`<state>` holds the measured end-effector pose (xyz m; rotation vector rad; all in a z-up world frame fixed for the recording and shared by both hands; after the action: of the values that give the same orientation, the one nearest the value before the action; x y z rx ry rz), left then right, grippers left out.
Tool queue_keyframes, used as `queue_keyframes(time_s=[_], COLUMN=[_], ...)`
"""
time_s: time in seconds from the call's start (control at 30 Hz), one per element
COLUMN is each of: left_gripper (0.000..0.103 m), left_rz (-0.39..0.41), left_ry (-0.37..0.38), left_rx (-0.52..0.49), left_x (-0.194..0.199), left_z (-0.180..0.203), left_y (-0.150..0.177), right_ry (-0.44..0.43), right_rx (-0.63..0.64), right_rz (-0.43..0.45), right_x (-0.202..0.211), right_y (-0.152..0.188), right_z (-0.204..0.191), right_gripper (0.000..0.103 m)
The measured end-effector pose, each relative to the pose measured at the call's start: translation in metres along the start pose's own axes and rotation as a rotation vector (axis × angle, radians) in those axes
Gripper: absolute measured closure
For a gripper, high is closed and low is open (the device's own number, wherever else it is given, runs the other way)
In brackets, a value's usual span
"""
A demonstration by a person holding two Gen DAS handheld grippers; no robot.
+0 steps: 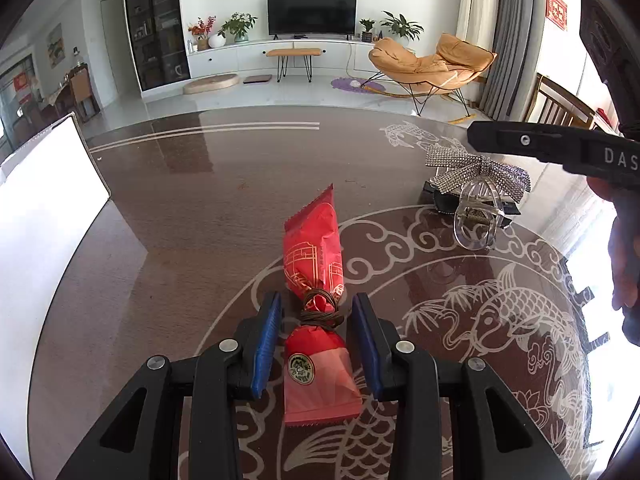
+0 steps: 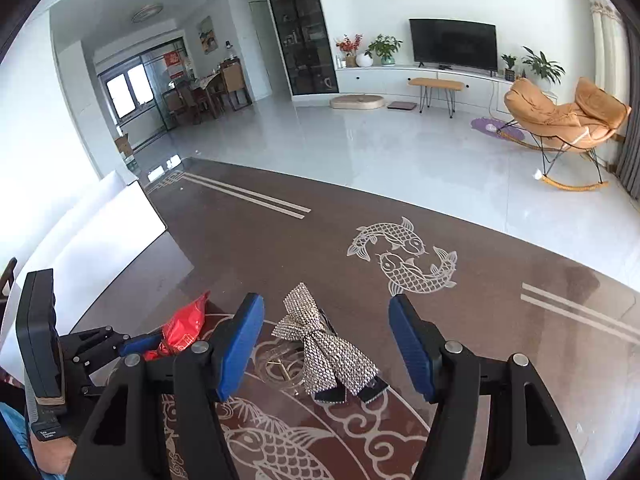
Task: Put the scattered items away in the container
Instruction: 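Grasp the rhinestone bow clip with the right tool while the left tool holds the packet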
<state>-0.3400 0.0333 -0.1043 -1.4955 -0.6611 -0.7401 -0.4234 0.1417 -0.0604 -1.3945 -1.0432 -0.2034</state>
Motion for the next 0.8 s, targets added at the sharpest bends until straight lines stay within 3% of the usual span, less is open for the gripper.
queue_keyframes(time_s=[0.1,0.2,0.33,0.37,0.4,0.5,0.6,0.63,0.67,0.7,0.8], left_gripper=[0.066,0.066,0.067,0.067,0.067,0.067,0.065,0.061,0.054,0.052,0.037], left_rz=[0.000,0.000,0.000,0.000,0.000,0.004,0.009,0.009,0.009,0.007,-0.006], left_ry=[0.000,0.000,0.005,0.012,0.015,0.064,0.133,0.157,0.176,0.192,0.179], left_rx=[0.001,0.001,0.004,0.004,0.003,0.019,0.040,0.043,0.041,0.030,-0.036], left_x=[0.000,0.000,0.000,0.000,0.000,0.001,0.003,0.003,0.003,0.004,0.002], left_z=[0.000,0.000,0.003,0.004,0.003,0.005,0.006,0.007,0.009,0.011,0.023], left_y=[0.000,0.000,0.000,-0.001,0.000,0.001,0.001,0.002,0.001,0.001,0.002], right_ry=[0.013,-0.041,-0.101,-0.109,-0.119,-0.159,-0.126,-0.084,-0.043,-0.021,-0.026], right_rx=[0.156,0.192,0.088,0.058,0.024,-0.058,-0.057,-0.059,-0.069,-0.082,-0.139], right_rz=[-0.109,-0.224,-0.278,-0.272,-0.271,-0.293,-0.246,-0.208,-0.161,-0.120,-0.019], right_x=[-0.031,-0.054,-0.057,-0.054,-0.048,-0.017,0.030,0.043,0.056,0.067,0.092], right_y=[0.004,0.022,0.042,0.045,0.051,0.086,0.123,0.129,0.135,0.139,0.147], right_z=[-0.012,-0.019,-0.022,-0.023,-0.025,-0.035,-0.041,-0.037,-0.032,-0.027,-0.023], right_gripper=[0.037,0.037,0.042,0.049,0.054,0.055,0.053,0.051,0.039,0.035,0.035])
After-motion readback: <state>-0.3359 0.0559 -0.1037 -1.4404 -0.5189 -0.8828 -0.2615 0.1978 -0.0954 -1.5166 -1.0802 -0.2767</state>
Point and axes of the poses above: each gripper's, at about its wrist camera, not at the fingertips, and x roughly against the way its jaws point, z to its right, y to its underside, the point moved 10 cm from there along -x, roughly the way its jaws point, and after that the axes turned 2 degrees about -y, right-handed, at the moved point
